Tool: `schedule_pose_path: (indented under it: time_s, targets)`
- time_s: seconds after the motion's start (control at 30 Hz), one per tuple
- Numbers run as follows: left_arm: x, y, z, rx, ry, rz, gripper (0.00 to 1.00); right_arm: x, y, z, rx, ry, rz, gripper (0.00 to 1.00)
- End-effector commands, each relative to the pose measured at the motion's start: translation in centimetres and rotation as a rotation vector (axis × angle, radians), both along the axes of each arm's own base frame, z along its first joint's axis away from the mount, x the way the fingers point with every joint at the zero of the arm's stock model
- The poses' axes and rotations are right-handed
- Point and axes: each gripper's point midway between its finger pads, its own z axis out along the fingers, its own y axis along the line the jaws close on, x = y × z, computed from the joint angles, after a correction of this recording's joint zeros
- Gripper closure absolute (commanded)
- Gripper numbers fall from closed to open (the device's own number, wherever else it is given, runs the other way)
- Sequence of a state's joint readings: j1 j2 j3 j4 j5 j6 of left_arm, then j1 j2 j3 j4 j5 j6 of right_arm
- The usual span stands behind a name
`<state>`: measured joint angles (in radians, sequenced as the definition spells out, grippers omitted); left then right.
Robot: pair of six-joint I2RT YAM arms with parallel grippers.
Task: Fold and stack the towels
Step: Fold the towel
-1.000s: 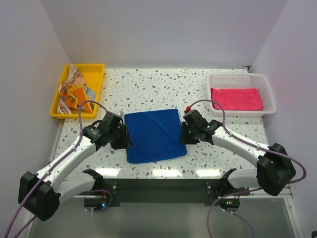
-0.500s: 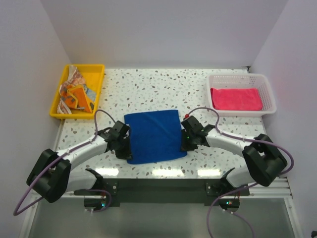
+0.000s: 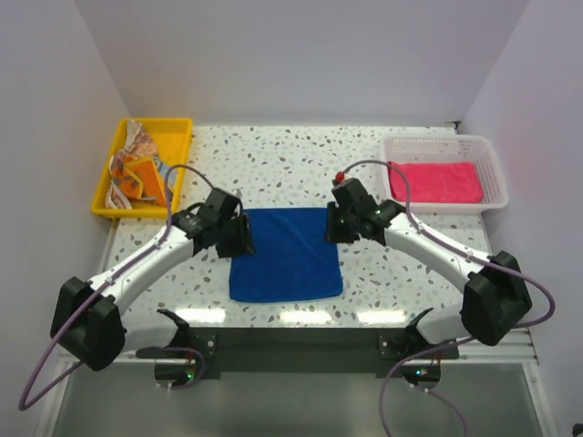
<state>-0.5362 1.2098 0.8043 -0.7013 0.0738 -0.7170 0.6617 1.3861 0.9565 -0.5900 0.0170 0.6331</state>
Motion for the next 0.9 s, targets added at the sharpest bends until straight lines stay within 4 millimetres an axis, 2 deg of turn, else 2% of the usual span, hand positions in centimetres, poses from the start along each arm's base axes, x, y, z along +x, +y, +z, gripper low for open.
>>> schedule_pose_path:
  time_s: [0.0, 0.03, 0.07, 0.1, 0.17, 0.2, 0.27, 0.3, 0.33, 0.37, 0.4, 0.43, 0.47, 0.57, 0.63, 0.73, 0.87]
  targets:
    - [5.2, -0.2, 2.7, 0.028, -0.114, -0.02, 0.49, 5.2, 0.6, 2.5, -0.028, -0.139, 0.038, 0.74]
    - [6.6, -0.4, 3.0, 0.01, -0.139, -0.022, 0.5, 6.8, 1.2, 3.6, -0.007, -0.175, 0.044, 0.74]
    - [8.1, 0.1, 3.0, 0.011, -0.155, -0.005, 0.5, 8.1, 1.0, 3.4, -0.014, -0.183, 0.033, 0.75]
    - [9.6, 0.2, 2.4, 0.027, -0.158, -0.015, 0.51, 9.8, 1.5, 3.2, -0.016, -0.208, 0.046, 0.76]
    - [12.8, 0.4, 2.8, 0.029, -0.208, -0.005, 0.53, 11.5, 1.7, 2.5, -0.006, -0.208, 0.05, 0.76]
    - [13.9, 0.5, 1.1, 0.06, -0.192, -0.02, 0.57, 12.8, 2.0, 1.6, -0.011, -0.207, 0.056, 0.76]
    - [15.6, 0.4, 0.2, 0.07, -0.189, -0.029, 0.6, 14.2, 1.8, 0.7, -0.012, -0.202, 0.045, 0.77]
    - [16.0, 0.6, -1.8, 0.099, -0.15, -0.042, 0.64, 14.7, 1.6, 0.0, -0.02, -0.196, 0.043, 0.78]
    - [16.4, 0.8, -2.4, 0.115, -0.143, -0.041, 0.66, 15.2, 1.9, -1.0, -0.012, -0.178, 0.047, 0.78]
    - [16.9, 1.0, -2.9, 0.122, -0.138, -0.042, 0.67, 15.8, 1.4, -1.7, -0.017, -0.17, 0.04, 0.78]
    - [17.0, 1.2, -4.1, 0.133, -0.113, -0.042, 0.67, 16.1, 1.3, -2.2, -0.016, -0.168, 0.04, 0.78]
    - [17.2, 1.4, -4.6, 0.138, -0.111, -0.039, 0.67, 16.6, 1.2, -2.5, -0.014, -0.171, 0.038, 0.78]
    - [17.2, 1.8, -5.0, 0.144, -0.099, -0.035, 0.67, 16.7, 0.8, -3.9, -0.015, -0.135, 0.033, 0.79]
    - [16.9, 2.7, -6.2, 0.165, -0.073, -0.023, 0.67, 17.1, -0.2, -5.4, -0.03, -0.11, 0.024, 0.79]
    - [16.8, 3.1, -6.3, 0.175, -0.072, -0.019, 0.68, 17.2, -1.1, -5.8, -0.051, -0.107, 0.009, 0.79]
    - [16.6, 3.5, -5.8, 0.187, -0.079, -0.021, 0.67, 17.5, -2.4, -5.4, -0.066, -0.117, 0.002, 0.79]
    - [17.4, 3.4, -3.7, 0.18, -0.139, -0.043, 0.57, 17.9, -2.8, -3.6, -0.098, -0.147, 0.058, 0.78]
